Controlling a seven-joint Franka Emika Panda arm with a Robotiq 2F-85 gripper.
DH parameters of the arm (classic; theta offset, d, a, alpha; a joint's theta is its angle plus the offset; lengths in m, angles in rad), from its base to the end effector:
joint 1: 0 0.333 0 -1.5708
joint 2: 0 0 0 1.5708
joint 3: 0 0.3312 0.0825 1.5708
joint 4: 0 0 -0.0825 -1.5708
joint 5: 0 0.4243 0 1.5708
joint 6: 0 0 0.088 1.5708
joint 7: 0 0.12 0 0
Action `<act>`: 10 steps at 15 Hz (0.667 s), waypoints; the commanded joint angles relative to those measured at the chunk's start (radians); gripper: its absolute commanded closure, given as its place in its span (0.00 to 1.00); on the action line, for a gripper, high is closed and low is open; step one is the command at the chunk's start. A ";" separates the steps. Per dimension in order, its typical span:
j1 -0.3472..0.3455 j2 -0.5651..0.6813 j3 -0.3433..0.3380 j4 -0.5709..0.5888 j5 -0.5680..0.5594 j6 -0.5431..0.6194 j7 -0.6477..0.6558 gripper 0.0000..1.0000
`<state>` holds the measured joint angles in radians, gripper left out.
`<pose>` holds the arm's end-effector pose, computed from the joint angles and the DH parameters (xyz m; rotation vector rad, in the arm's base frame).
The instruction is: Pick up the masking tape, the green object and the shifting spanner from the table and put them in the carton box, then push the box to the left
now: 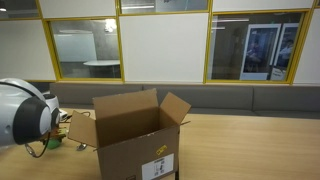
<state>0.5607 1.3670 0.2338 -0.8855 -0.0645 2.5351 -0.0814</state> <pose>0.6513 0.5383 0.0379 -2.6931 -0.9900 -0.3392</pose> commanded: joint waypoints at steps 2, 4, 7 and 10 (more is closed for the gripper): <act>0.010 0.029 -0.015 0.060 -0.001 -0.009 0.019 0.40; 0.004 0.017 -0.025 0.046 -0.002 -0.008 0.028 0.40; -0.011 -0.026 -0.065 0.005 -0.008 0.007 0.058 0.40; -0.029 -0.088 -0.121 -0.052 -0.011 0.037 0.102 0.40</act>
<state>0.5480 1.3509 0.1587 -0.8787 -0.0649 2.5431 -0.0343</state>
